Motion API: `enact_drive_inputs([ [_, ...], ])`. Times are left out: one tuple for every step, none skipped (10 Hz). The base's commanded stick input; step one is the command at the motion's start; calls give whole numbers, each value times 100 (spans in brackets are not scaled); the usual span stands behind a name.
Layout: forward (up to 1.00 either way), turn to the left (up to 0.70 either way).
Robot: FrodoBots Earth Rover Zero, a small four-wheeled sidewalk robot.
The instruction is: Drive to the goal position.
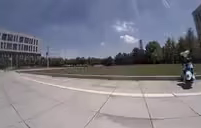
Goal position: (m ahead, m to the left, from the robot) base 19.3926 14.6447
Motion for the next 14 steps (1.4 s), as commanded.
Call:
enact_drive_inputs([
  [70,0],
  [70,0],
  [70,0],
  [70,0],
  [70,17],
  [70,35],
  [70,35],
  [70,35],
  [70,35],
  [70,35],
  [70,35],
  [70,35],
  [70,35],
  [70,35],
])
